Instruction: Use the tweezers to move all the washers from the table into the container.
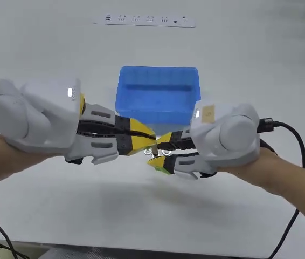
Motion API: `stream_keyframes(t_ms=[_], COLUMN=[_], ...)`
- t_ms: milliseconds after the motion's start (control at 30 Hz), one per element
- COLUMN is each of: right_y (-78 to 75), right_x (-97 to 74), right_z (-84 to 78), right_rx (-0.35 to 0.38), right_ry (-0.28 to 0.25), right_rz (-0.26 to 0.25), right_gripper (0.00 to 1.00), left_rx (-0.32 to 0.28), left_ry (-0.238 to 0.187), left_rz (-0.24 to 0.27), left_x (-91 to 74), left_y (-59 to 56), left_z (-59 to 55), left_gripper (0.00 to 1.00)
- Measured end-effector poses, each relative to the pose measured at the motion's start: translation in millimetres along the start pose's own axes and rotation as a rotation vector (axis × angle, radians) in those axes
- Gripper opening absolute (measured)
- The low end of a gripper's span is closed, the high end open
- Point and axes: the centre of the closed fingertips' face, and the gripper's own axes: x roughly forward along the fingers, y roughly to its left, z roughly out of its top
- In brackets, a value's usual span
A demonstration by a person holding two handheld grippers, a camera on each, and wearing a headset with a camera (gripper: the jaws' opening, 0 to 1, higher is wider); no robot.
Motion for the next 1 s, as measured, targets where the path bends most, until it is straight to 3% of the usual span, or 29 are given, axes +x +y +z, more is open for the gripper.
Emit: stream_keyframes(t_ms=[367, 667, 1000], right_y=[-0.6, -1.3, 0.7], right_x=[-2.3, -2.1, -2.9], right_z=[3.3, 4.0, 4.2], right_rx=[-0.045, -0.068, -0.056], right_ry=[-0.009, -0.027, -0.037], right_rz=[0.012, 0.009, 0.0], right_gripper=[0.12, 0.1, 0.1], left_rx=[0.005, 0.019, 0.018], left_ry=[0.008, 0.043, 0.041], left_rz=[-0.013, -0.003, -0.002], left_x=[3.8, 3.8, 5.1], left_y=[-3.6, -2.0, -1.3], left_z=[0.4, -0.2, 1.9], left_gripper=[0.04, 0.05, 0.05])
